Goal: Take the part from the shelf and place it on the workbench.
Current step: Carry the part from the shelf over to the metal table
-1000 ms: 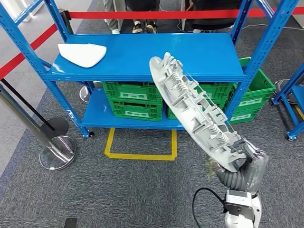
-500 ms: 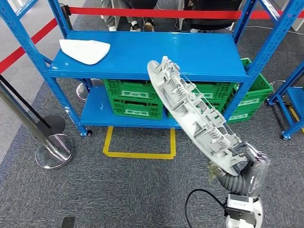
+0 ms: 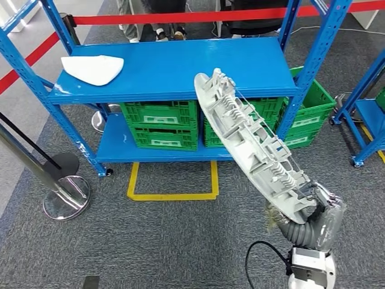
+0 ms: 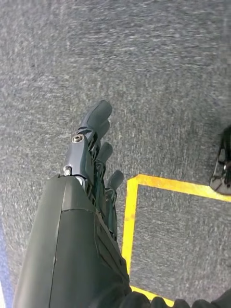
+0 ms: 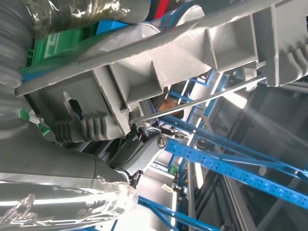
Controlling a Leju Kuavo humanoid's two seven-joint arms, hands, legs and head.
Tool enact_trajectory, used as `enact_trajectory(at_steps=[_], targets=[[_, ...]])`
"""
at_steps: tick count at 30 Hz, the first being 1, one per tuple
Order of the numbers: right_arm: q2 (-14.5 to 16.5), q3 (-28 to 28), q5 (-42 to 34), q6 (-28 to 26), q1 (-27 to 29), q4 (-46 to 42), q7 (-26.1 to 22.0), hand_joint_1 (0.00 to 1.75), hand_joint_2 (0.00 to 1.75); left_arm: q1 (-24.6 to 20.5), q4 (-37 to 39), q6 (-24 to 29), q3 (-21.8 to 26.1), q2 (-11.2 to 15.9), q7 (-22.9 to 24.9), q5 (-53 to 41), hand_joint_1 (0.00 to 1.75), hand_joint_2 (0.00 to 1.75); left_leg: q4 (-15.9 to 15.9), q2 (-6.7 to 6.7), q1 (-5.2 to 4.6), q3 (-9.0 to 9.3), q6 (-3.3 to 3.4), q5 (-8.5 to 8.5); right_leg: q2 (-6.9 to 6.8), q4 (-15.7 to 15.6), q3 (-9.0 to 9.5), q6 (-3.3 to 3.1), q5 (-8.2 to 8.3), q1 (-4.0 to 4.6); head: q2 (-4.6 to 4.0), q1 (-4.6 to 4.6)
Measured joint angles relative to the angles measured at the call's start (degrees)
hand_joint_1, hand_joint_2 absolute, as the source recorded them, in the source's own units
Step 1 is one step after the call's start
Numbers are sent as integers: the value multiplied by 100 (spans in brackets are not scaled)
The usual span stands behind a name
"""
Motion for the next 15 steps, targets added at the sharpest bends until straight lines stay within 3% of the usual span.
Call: enact_trajectory(at_steps=[1, 2, 3, 5, 6, 8, 11, 13, 15], targets=[[0, -3, -1, -1, 8, 0, -1, 175, 175, 2, 0, -1, 0, -3, 0, 0, 0, 175, 258, -1, 7, -101, -7, -72, 17, 3, -11, -5, 6, 2, 0, -1], [0, -5, -1, -1, 16, 0, -1, 175, 175, 3, 0, 0, 0, -5, 0, 0, 0, 175, 310, -2, 12, -107, -5, -28, 37, 7, -18, -6, 10, 3, 0, -2], [0, -7, -1, -2, 22, 0, -1, 175, 175, 3, 0, 1, 0, -4, 0, -1, 0, 175, 133, -7, 15, -3, 5, 122, 60, 10, -18, -4, 13, 4, 0, -2], [1, -10, 0, -3, 26, -9, -1, 175, 175, 0, 0, 2, 1, 2, 0, -2, 0, 175, -625, -73, 15, 390, 56, 512, 105, 15, -15, 9, 20, 7, 0, 0], [3, -11, 0, -4, 26, -17, -3, 175, 175, -2, 0, 2, 0, 4, 0, -4, 0, 175, -968, -112, 11, 555, 85, 629, 128, 22, -27, 27, 27, 15, 0, 3], [8, -14, -1, -8, 28, -34, -9, 175, 175, -6, 0, 2, -1, 8, 0, -10, 0, 175, -1282, -158, 2, 676, 127, 665, 161, 29, -81, 85, 56, 25, 0, 7], [11, -20, -1, -14, 40, -46, -14, 175, 175, -4, 0, 2, -2, -4, 0, -15, 0, 175, -1372, -103, 23, 662, 202, 704, 171, 65, -162, 178, 36, 22, 0, 12], [11, -21, -1, -17, 42, -51, -16, 175, 175, -7, -1, 2, -2, -11, 0, -15, 0, 175, -1422, -57, 44, 659, 263, 748, 123, 489, -365, 219, -240, 20, 0, 38], [11, -20, -1, -17, 52, -52, -18, 175, 175, -6, -2, 1, -2, -7, 0, -15, 0, 175, -1419, -20, 28, 640, 283, 758, 80, 1260, -700, 253, -611, 15, 0, 57]])
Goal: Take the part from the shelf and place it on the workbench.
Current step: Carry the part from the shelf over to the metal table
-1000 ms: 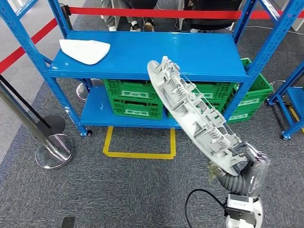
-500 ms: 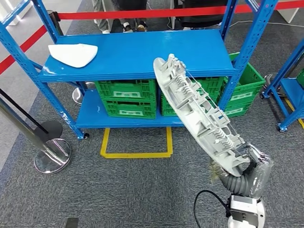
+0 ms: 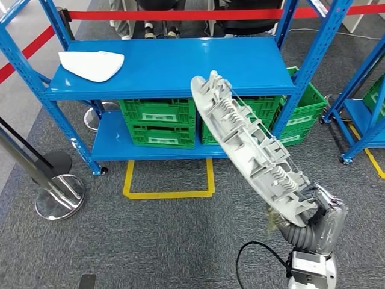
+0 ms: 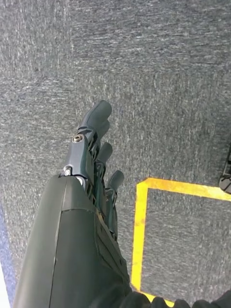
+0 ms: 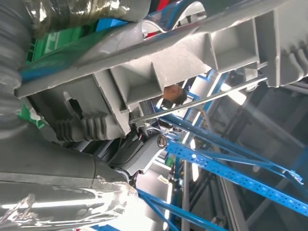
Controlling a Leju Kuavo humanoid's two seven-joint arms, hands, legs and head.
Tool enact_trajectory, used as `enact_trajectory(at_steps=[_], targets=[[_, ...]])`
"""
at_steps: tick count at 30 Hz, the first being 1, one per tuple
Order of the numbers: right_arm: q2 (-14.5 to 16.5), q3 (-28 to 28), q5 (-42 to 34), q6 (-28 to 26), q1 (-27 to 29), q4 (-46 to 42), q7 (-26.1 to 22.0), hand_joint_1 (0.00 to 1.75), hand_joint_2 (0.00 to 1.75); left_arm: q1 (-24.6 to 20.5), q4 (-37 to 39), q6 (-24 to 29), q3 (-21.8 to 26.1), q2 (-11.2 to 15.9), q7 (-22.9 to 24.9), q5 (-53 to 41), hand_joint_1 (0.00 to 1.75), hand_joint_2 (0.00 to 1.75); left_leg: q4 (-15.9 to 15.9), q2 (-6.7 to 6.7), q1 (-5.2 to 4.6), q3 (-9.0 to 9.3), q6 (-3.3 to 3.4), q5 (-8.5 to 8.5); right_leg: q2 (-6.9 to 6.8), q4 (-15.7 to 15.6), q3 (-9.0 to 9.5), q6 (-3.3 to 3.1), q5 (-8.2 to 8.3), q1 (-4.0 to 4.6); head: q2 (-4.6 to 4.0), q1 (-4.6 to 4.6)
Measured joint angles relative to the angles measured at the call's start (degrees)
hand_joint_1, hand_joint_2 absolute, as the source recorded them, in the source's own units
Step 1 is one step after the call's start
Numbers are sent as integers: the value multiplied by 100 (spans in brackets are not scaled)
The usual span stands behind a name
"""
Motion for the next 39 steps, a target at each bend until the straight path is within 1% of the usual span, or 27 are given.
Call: enact_trajectory(at_steps=[1, 2, 3, 5, 6, 7, 11, 13, 15, 16, 17, 18, 19, 21, 22, 24, 26, 27, 29, 31, 32, 33, 34, 36, 37, 38, 39], targets=[[0, -1, -1, 0, 14, 1, 1, 175, 175, 3, 1, -1, 0, -2, 0, 0, 0, 175, 4, 20, -8, -5, 2, 1, -7, 286, -119, 12, -94, -1, 0, -2], [0, -2, -2, 0, 28, 1, 3, 175, 175, 5, 1, -2, 0, -4, 0, 0, 0, 175, 9, 38, -14, -7, 2, 2, -10, 364, -139, 17, -77, -1, 0, 1], [0, -3, -4, 0, 37, 1, 4, 175, 175, 5, 2, -3, 0, -7, 0, 0, 0, 175, 16, 53, -17, -7, 1, 1, -19, 208, -46, 13, 46, -1, 0, 1], [0, -4, -7, 0, 41, 0, 3, 175, 175, 0, 2, -4, 0, -13, 0, 0, 0, 175, 38, 78, -25, -4, -16, -9, -94, -564, 370, -7, 398, 4, 0, 0], [0, -4, -6, -1, 37, -4, 2, 175, 175, -2, 2, -4, 0, -13, 0, 0, 0, 175, 61, 87, -38, -12, -33, -17, -134, -919, 563, -28, 509, 12, 0, 0], [0, -4, -7, -1, 37, -8, 1, 175, 175, -2, 2, -4, 0, -12, 0, 0, 0, 175, 80, 96, -52, -22, -57, -18, -167, -1140, 681, -51, 558, 20, 0, -5], [1, -13, -18, -11, 61, -20, -6, 175, 175, 2, 1, -4, 0, -2, 0, -3, 0, 175, 134, 129, -61, -66, -158, -47, -125, -1236, 703, -163, 600, 23, 0, -8], [4, -19, -23, -18, 60, -33, -14, 175, 175, -1, 0, -4, 0, 3, 0, -13, 0, 175, 456, 81, -43, -200, -221, -305, -95, -1253, 689, -232, 632, -1, 0, -32], [8, -26, -30, -24, 64, -42, -20, 175, 175, 5, 0, -4, 0, -1, 0, -27, 0, 175, 1183, 42, -17, -503, -270, -702, -55, -1251, 658, -270, 647, 2, 0, -50], [9, -30, -31, -25, 69, -42, -22, 175, 175, 9, 0, -4, 0, -2, 0, -31, 0, 175, 1518, 38, -8, -646, -282, -840, -33, -1249, 644, -277, 653, 5, 0, -48], [10, -35, -32, -27, 77, -42, -22, 175, 175, 12, 0, -4, 0, -2, 0, -34, 0, 175, 1689, 35, -4, -710, -285, -861, -5, -1247, 635, -281, 658, 8, 0, -50], [10, -39, -33, -29, 85, -42, -22, 175, 175, 13, 0, -5, 0, -3, 0, -36, 0, 175, 1647, 29, -3, -675, -278, -768, 26, -1245, 632, -281, 663, 8, 0, -50], [11, -41, -33, -32, 91, -42, -22, 175, 175, 12, 0, -6, -1, -2, 0, -36, 0, 175, 1385, 10, -3, -533, -260, -579, 59, -1244, 636, -277, 667, 9, 0, -51], [12, -46, -32, -42, 100, -47, -26, 175, 175, 10, 0, -20, -2, 1, -4, -39, 0, 175, 631, -100, -5, -145, -196, -195, 120, -1238, 642, -258, 674, 17, 0, -49], [13, -50, -31, -49, 105, -57, -29, 175, 175, 7, 0, -30, -4, 2, -12, -43, 0, 175, 339, -153, -7, -3, -164, -111, 146, -1231, 628, -239, 681, 23, 0, -50], [13, -56, -31, -63, 126, -80, -37, 175, 175, 2, 0, -48, -6, 3, -32, -49, 0, 175, 135, -187, -14, 73, -126, -125, 186, -1225, 578, -178, 709, 28, 0, -46], [13, -76, -31, -74, 160, -103, -39, 175, 175, 2, 0, -64, -14, -9, -52, -54, 0, 175, 66, -137, 1, 72, -90, -106, 199, -1220, 533, -111, 712, 22, 0, -42], [13, -93, -31, -77, 176, -117, -41, 175, 175, 2, 0, -81, -21, -14, -61, -61, 0, 175, 37, -111, 12, 75, -65, -85, 169, -1150, 489, -82, 652, 20, 0, -30], [13, -126, -31, -80, 203, -145, -55, 175, 175, 3, 0, -110, -35, -17, -71, -78, 0, 175, 6, -48, 25, 75, -29, -58, 65, -633, 240, -35, 340, 10, 0, -3], [13, -145, -31, -83, 242, -164, -72, 175, 175, 9, 0, -119, -40, -13, -72, -92, 0, 175, 11, 13, 16, 64, -17, -58, 5, 146, -111, 9, -3, 4, 0, 9], [13, -158, -33, -84, 272, -169, -76, 175, 175, 12, 0, -121, -42, -14, -72, -97, 0, 175, 13, 44, 12, 63, -16, -58, -4, 371, -208, 24, -54, 4, 0, 8], [13, -173, -36, -87, 303, -175, -76, 175, 175, 13, 0, -124, -46, -16, -72, -104, 0, 175, 15, 71, 10, 64, -17, -60, -11, 376, -199, 32, 7, 4, 0, 10], [13, -189, -41, -91, 331, -183, -76, 175, 175, 13, 0, -125, -54, -20, -70, -111, 0, 175, 18, 95, 10, 70, -21, -63, -28, 153, -78, 31, 163, 4, 0, 10], [13, -217, -51, -99, 365, -210, -75, 175, 175, 11, 0, -126, -76, -30, -66, -122, 0, 175, 38, 138, -5, 81, -54, -85, -148, -666, 362, 15, 506, 15, 0, 13], [13, -226, -56, -103, 373, -229, -75, 175, 175, 11, 0, -124, -85, -32, -63, -129, 0, 175, 59, 157, -22, 77, -79, -97, -201, -983, 534, -12, 596, 22, 0, 11], [13, -233, -61, -104, 382, -246, -76, 175, 175, 11, 0, -121, -91, -33, -62, -133, 0, 175, 77, 176, -39, 71, -103, -104, -238, -1166, 633, -38, 625, 31, 0, 3], [13, -240, -67, -105, 393, -257, -76, 175, 175, 12, 0, -118, -93, -31, -62, -137, 0, 175, 90, 198, -53, 62, -124, -104, -236, -1200, 650, -70, 605, 44, 0, -3]])
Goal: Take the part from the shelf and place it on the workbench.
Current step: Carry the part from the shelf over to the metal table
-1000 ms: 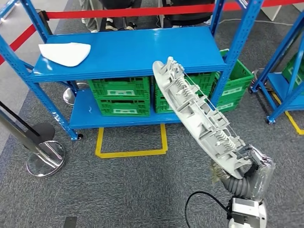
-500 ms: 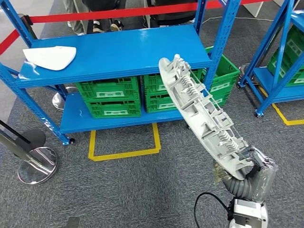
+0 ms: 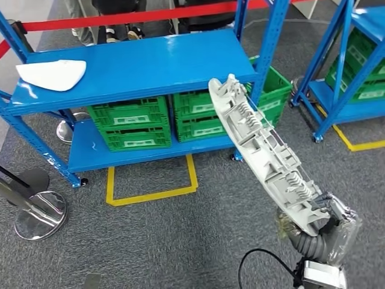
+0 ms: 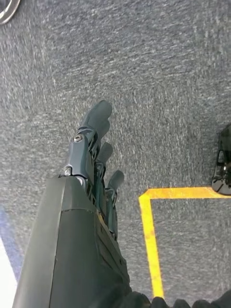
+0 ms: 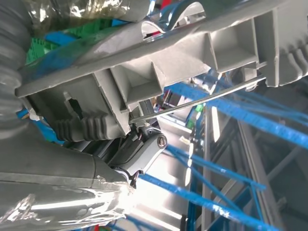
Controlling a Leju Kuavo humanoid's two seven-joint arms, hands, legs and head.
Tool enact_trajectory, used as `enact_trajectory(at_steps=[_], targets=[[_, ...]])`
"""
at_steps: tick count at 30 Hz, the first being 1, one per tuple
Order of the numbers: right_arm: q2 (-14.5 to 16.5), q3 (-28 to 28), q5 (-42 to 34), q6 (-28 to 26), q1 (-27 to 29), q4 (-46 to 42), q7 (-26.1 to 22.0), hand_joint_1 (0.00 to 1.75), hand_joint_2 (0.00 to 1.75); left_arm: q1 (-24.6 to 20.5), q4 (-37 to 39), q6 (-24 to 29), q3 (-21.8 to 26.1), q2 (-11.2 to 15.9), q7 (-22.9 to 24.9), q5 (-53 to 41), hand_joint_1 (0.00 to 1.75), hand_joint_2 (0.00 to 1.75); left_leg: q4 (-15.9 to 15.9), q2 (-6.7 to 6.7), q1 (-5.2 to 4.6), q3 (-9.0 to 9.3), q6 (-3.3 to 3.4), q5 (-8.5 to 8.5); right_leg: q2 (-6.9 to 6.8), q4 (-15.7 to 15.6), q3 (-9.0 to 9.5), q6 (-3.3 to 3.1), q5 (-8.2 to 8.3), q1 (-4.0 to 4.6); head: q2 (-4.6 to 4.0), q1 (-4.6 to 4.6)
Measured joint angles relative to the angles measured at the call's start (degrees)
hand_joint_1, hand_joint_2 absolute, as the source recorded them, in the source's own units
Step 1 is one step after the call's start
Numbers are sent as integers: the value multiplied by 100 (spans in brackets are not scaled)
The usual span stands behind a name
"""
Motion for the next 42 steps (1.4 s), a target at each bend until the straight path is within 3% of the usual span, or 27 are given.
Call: enact_trajectory(at_steps=[2, 4, 7, 8, 9, 10, 12, 14, 17, 19, 22, 23, 24, 25, 27, 29, 32, 34, 35, 38, 39, 40, 42], targets=[[0, -20, -8, -8, 35, -16, 2, 175, 175, -4, 0, 4, -10, 3, 1, -3, 0, 175, 19, 30, 8, -4, -38, -17, 54, -1, -19, -72, 22, -8, 0, -9], [2, -41, -11, -20, 51, -34, 3, 175, 175, -9, 0, 4, -29, 7, 1, -3, 0, 175, 243, -35, 24, -92, -94, -216, 99, -14, -30, -148, 46, -29, 0, -25], [7, -51, -12, -26, 56, -52, 2, 175, 175, 1, 0, 4, -45, 5, 1, -3, 0, 175, 1307, -154, 48, -560, -148, -780, 181, -16, -64, -203, 68, -32, 0, -42], [7, -52, -12, -27, 62, -53, 2, 175, 175, 8, 0, 4, -47, 3, 1, -3, 0, 175, 1580, -163, 50, -682, -148, -852, 214, -15, -71, -209, 73, -27, 0, -41], [7, -54, -12, -27, 67, -53, 3, 175, 175, 14, 0, 4, -48, 1, 1, -3, 0, 175, 1653, -169, 49, -714, -137, -804, 251, -14, -73, -213, 76, -22, 0, -42], [7, -55, -12, -27, 72, -54, 3, 175, 175, 17, 0, 4, -49, 1, 1, -3, 0, 175, 1498, -180, 48, -639, -116, -646, 291, -14, -67, -215, 79, -16, 0, -42], [7, -55, -12, -26, 75, -56, 3, 175, 175, 16, -1, 4, -50, 13, 1, -3, 0, 175, 762, -284, 39, -290, -31, -215, 358, -15, -52, -210, 83, -10, 0, -41], [7, -56, -12, -29, 69, -59, 3, 175, 175, 12, -1, 4, -52, 26, 1, -5, 0, 175, 195, -405, 25, -39, 58, -11, 414, -3, -76, -178, 97, -5, 0, -37], [9, -59, -15, -41, 75, -63, 3, 175, 175, 1, -2, 4, -55, 25, 2, -9, 0, 175, 7, -387, 27, -2, 94, -14, 462, 9, -161, -83, 133, -13, 0, -38], [9, -68, -11, -50, 81, -69, 2, 175, 175, 1, -2, 4, -55, 14, 1, -9, 0, 175, -71, -325, 55, 12, 105, 30, 393, 171, -264, -21, 12, -16, 0, -17], [9, -88, 140, -88, 80, -69, -18, 175, 175, 5, -2, 4, -56, 9, -9, -4, 0, 175, -100, -220, 56, 14, 128, 52, 249, 1151, -714, 65, -501, -38, 0, 16], [10, -97, 230, -110, 84, -65, -23, 175, 175, 7, -2, 2, -57, 9, -14, 3, 0, 175, -95, -184, 53, 10, 128, 51, 234, 1446, -843, 88, -600, -45, 0, 16], [14, -113, 324, -131, 85, -60, -25, 175, 175, 8, -2, -3, -57, 8, -18, 14, 0, 175, -89, -152, 51, 8, 127, 50, 226, 1553, -881, 106, -593, -48, 0, 16], [21, -137, 419, -151, 82, -56, -25, 175, 175, 6, -2, -9, -57, 6, -21, 23, 0, 175, -82, -123, 51, 9, 121, 47, 212, 1426, -802, 115, -477, -51, 0, 17], [41, -197, 577, -174, 60, -50, -24, 175, 175, -1, -2, -17, -57, 1, -21, 38, 0, 175, -60, -78, 48, 18, 92, 28, 121, 676, -388, 110, -136, -53, 0, 18], [78, -238, 660, -183, 24, -32, -17, 175, 175, -7, -2, -18, -57, 4, -21, 43, 0, 175, -20, -44, 17, 9, 39, 6, 37, 101, -70, 52, 15, -42, 0, 15], [135, -283, 682, -189, -6, 19, -2, 175, 175, -9, -2, -20, -56, 11, -21, 51, 0, 175, 4, 2, -5, -9, -25, 5, 74, 14, -33, -54, 26, -28, 0, 0], [165, -323, 679, -190, -18, 42, 1, 175, 175, -11, -2, -21, -55, 17, -21, 52, 0, 175, 139, -35, 10, -62, -74, -126, 108, 0, -41, -125, 50, -42, 0, -11], [182, -334, 677, -191, -26, 49, 1, 175, 175, -11, -2, -21, -55, 20, -21, 52, 0, 175, 361, -77, 20, -157, -101, -283, 126, -8, -47, -160, 61, -51, 0, -18], [219, -351, 673, -192, -42, 80, 1, 175, 175, 6, -2, -25, -55, 19, -21, 50, 0, 175, 1444, -162, 45, -635, -146, -803, 200, -6, -82, -207, 76, -43, 0, -29], [223, -361, 669, -192, -43, 97, 2, 175, 175, 12, -2, -26, -55, 20, -21, 50, 0, 175, 1622, -166, 46, -716, -144, -819, 232, -5, -86, -210, 79, -39, 0, -30], [226, -371, 664, -192, -43, 114, 3, 175, 175, 14, -2, -26, -55, 22, -21, 51, 0, 175, 1579, -171, 47, -695, -133, -718, 266, -4, -84, -210, 81, -36, 0, -30], [233, -384, 654, -192, -45, 135, 7, 175, 175, 15, -2, -26, -55, 29, -21, 51, 0, 175, 962, -238, 45, -407, -76, -299, 338, -4, -73, -203, 85, -36, 0, -31]])
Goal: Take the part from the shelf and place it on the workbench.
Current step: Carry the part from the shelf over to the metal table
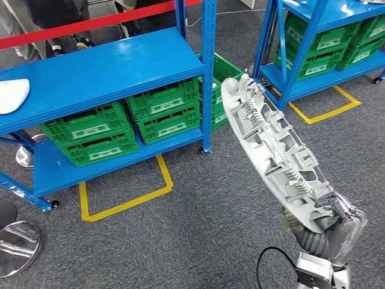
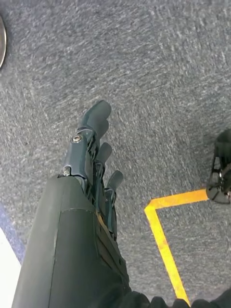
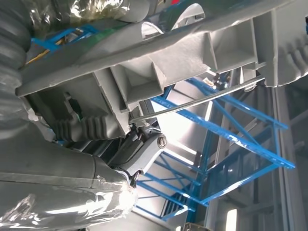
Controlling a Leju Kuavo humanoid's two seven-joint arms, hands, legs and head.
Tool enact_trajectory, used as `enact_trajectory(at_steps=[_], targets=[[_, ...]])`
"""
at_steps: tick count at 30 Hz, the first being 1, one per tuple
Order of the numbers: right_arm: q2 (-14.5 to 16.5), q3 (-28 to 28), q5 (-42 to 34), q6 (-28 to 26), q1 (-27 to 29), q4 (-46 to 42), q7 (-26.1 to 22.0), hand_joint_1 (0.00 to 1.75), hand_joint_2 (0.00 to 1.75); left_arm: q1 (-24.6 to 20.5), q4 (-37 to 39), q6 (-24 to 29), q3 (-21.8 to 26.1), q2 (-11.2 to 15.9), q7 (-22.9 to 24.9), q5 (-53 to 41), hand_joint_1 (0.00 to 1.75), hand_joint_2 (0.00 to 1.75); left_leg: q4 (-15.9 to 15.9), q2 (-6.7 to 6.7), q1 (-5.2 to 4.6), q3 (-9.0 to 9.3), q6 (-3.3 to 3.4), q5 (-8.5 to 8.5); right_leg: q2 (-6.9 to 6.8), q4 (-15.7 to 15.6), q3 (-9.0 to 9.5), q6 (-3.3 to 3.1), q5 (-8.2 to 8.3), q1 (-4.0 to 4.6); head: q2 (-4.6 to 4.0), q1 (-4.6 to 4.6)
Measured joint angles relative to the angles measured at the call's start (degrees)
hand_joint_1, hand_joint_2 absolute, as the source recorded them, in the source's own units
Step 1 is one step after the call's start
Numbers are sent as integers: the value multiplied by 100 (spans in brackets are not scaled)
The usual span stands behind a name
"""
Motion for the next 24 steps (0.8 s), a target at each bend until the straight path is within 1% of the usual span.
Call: enact_trajectory(at_steps=[1, 2, 3, 5, 6, 7, 8, 9, 10, 11, 12, 13, 14, 15, 16, 17, 18, 19, 21, 22, 23, 24], targets=[[5, -2, -7, -1, -5, 6, 2, 175, 175, -1, 0, 0, 0, 7, 0, -1, 0, 175, -362, -66, -2, 168, 38, 172, 32, 5, -1, 12, 3, 8, 0, 3], [11, -3, -13, -2, -13, 11, 2, 175, 175, -4, 0, 0, -1, 12, 0, -3, 0, 175, -654, -121, -6, 298, 70, 275, 62, 12, -15, 31, 10, 11, 0, 1], [16, -5, -24, -5, -20, 17, 1, 175, 175, -10, 0, 0, -1, 17, 0, -4, 0, 175, -833, -162, -10, 369, 94, 303, 87, 18, -41, 59, 22, 12, 0, 1], [20, -20, -48, -13, -27, 29, -4, 175, 175, -20, 0, 0, -2, 16, 1, -8, 0, 175, -931, -141, -11, 383, 113, 275, 125, 11, -87, 130, 55, 13, 0, -3], [21, -35, -57, -16, -23, 33, -6, 175, 175, -23, 0, 0, -2, 10, 2, -9, 0, 175, -967, -112, 1, 387, 124, 289, 117, 21, -111, 162, 44, 12, 0, 0], [21, -52, -62, -17, -27, 36, -9, 175, 175, -23, 0, 0, -2, 5, 2, -9, 0, 175, -1002, -84, 15, 394, 143, 313, 83, 95, -157, 190, -17, 14, 0, 17], [21, -67, -63, -18, -35, 39, -14, 175, 175, -24, 0, 0, -2, 1, 1, -10, 0, 175, -1035, -51, 29, 402, 162, 336, 33, 278, -248, 215, -133, 13, 0, 35], [21, -76, -64, -18, -43, 44, -19, 175, 175, -23, 0, 0, -2, -1, 1, -10, 0, 175, -1048, -16, 32, 407, 174, 348, -31, 587, -394, 234, -305, 5, 0, 51], [21, -84, -65, -18, -54, 51, -22, 175, 175, -20, 0, 0, -2, 1, 0, -10, 0, 175, -1047, 12, 27, 404, 184, 350, -77, 975, -572, 254, -488, 0, 0, 67], [21, -89, -66, -18, -58, 63, -24, 175, 175, -16, 0, 0, -2, 2, 0, -10, 0, 175, -1044, 46, 21, 402, 185, 349, -101, 1335, -736, 271, -623, -6, 0, 68], [21, -97, -69, -18, -58, 76, -23, 175, 175, -13, 0, 0, -2, 0, 0, -10, 0, 175, -1041, 77, 14, 403, 185, 347, -112, 1557, -836, 283, -673, -7, 0, 67], [21, -108, -72, -18, -59, 87, -22, 175, 175, -13, 0, 1, -2, -2, 0, -10, 0, 175, -1039, 106, 11, 405, 185, 345, -118, 1551, -827, 288, -608, -7, 0, 68], [21, -118, -74, -19, -60, 96, -21, 175, 175, -15, 0, 1, -2, -5, 0, -10, 0, 175, -1036, 131, 9, 410, 180, 340, -132, 1318, -703, 285, -450, -7, 0, 68], [21, -126, -76, -19, -65, 99, -21, 175, 175, -18, 0, 2, -2, -9, 0, -10, 0, 175, -1029, 152, 6, 419, 168, 331, -175, 907, -486, 277, -254, -6, 0, 69], [21, -131, -75, -19, -75, 102, -21, 175, 175, -21, 0, 5, -2, -10, 0, -10, 0, 175, -1021, 173, -7, 424, 151, 319, -249, 504, -272, 262, -126, 7, 0, 69], [21, -132, -74, -19, -87, 103, -22, 175, 175, -24, 0, 7, -2, -10, 0, -11, 0, 175, -1007, 189, -23, 423, 129, 306, -301, 202, -104, 236, -46, 16, 0, 68], [21, -134, -74, -19, -97, 106, -23, 175, 175, -24, 0, 9, -2, -8, 0, -11, 0, 175, -995, 204, -40, 419, 105, 299, -338, 29, -9, 209, -25, 25, 0, 65], [21, -135, -74, -18, -104, 109, -23, 175, 175, -22, 0, 11, -2, -5, 0, -11, 0, 175, -987, 220, -54, 412, 88, 297, -339, 3, 6, 181, -45, 35, 0, 59], [21, -140, -75, -18, -104, 113, -22, 175, 175, -19, 0, 11, -2, -2, 0, -12, 0, 175, -964, 244, -51, 405, 48, 278, -276, -1, -4, 127, -16, 22, 0, 53], [21, -142, -75, -19, -110, 113, -21, 175, 175, -21, 0, 11, -2, 2, 0, -13, 0, 175, -900, 222, -45, 384, 23, 213, -250, -6, -6, 100, -5, 14, 0, 46], [21, -144, -75, -19, -118, 113, -21, 175, 175, -23, 0, 11, -2, 4, 0, -15, 0, 175, -745, 182, -36, 322, -6, 92, -228, -13, -8, 70, 7, 3, 0, 37], [22, -146, -75, -19, -127, 113, -21, 175, 175, -25, 0, 10, -2, 6, 0, -16, 0, 175, -479, 134, -27, 208, -31, -83, -205, -17, -10, 46, 13, -3, 0, 27]])
